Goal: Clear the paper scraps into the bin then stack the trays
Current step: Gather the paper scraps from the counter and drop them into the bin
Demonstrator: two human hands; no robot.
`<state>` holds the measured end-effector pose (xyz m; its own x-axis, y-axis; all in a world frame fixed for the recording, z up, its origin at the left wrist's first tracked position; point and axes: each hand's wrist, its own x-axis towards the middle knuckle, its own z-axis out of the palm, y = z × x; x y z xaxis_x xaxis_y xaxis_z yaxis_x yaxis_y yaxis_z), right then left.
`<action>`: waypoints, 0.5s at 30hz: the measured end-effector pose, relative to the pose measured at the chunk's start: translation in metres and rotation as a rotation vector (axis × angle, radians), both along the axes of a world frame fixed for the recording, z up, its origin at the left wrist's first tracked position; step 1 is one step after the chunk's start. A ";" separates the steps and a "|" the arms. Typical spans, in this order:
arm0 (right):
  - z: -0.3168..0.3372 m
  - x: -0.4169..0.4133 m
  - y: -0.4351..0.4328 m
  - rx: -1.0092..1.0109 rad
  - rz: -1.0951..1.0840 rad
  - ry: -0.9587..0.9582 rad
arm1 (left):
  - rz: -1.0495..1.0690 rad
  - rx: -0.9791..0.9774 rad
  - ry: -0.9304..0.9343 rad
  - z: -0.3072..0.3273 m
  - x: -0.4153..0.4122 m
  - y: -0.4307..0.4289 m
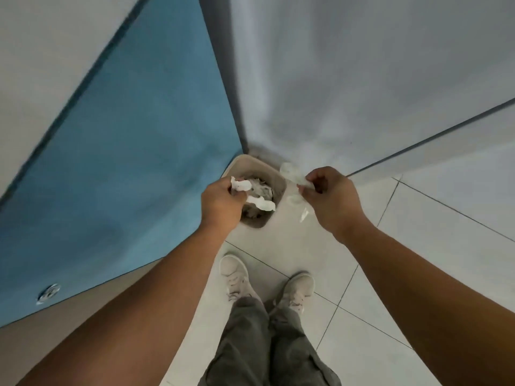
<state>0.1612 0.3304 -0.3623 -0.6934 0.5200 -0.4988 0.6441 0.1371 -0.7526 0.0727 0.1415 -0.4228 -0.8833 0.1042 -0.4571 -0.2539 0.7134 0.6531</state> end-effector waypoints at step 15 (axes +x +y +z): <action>-0.129 -0.007 0.016 -0.067 -0.162 -0.017 | -0.047 -0.053 -0.278 -0.165 -0.016 0.031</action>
<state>0.1545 0.3461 -0.4913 -0.5943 0.5897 -0.5469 0.6664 -0.0197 -0.7454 0.0568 0.1726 -0.5876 -0.7182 0.1121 -0.6867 -0.3835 0.7598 0.5251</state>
